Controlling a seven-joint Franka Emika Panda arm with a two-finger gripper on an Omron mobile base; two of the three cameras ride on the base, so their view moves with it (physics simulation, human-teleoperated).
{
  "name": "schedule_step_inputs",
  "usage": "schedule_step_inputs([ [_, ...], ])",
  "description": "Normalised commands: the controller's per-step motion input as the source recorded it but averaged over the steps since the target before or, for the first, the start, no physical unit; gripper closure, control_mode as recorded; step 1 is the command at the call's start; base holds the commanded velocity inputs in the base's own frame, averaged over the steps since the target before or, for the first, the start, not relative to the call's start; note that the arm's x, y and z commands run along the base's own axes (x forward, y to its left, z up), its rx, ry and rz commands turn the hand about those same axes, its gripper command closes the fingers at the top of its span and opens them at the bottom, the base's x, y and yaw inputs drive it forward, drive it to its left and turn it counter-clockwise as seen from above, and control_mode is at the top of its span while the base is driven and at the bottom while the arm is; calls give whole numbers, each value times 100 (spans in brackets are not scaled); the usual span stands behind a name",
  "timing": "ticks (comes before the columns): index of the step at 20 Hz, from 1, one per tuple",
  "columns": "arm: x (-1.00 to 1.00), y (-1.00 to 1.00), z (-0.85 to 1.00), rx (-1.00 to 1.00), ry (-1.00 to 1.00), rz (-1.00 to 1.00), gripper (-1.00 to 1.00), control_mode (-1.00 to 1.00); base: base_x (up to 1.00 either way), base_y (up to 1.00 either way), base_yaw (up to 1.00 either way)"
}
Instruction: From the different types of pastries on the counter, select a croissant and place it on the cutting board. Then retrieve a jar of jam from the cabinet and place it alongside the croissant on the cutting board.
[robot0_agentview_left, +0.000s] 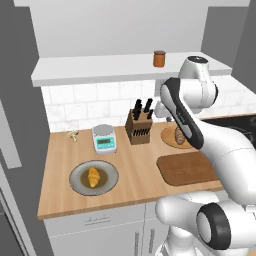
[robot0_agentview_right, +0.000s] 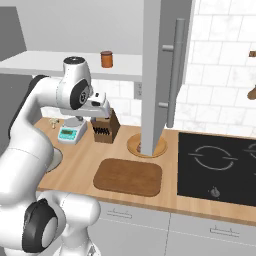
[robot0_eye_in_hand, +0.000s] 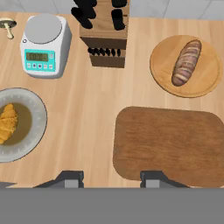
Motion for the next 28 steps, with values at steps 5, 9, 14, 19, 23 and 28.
schedule_step_inputs([
  [5, 0, -1, 0, 2, 0, 0, -100, -100, 0, 0, 0],
  [9, 0, -2, 0, 1, 0, 0, -100, -100, 0, 0, 0],
  [14, 0, 15, 0, -1, 0, 0, -100, -100, 0, 0, 0],
  [19, 0, 49, -1, -4, 0, 0, -100, -100, 0, 0, 0],
  [23, 0, 58, 0, 0, 0, 0, -100, -100, 0, 0, 0],
  [28, 0, 55, 0, 2, 0, 0, -100, -100, 0, 0, 0],
])
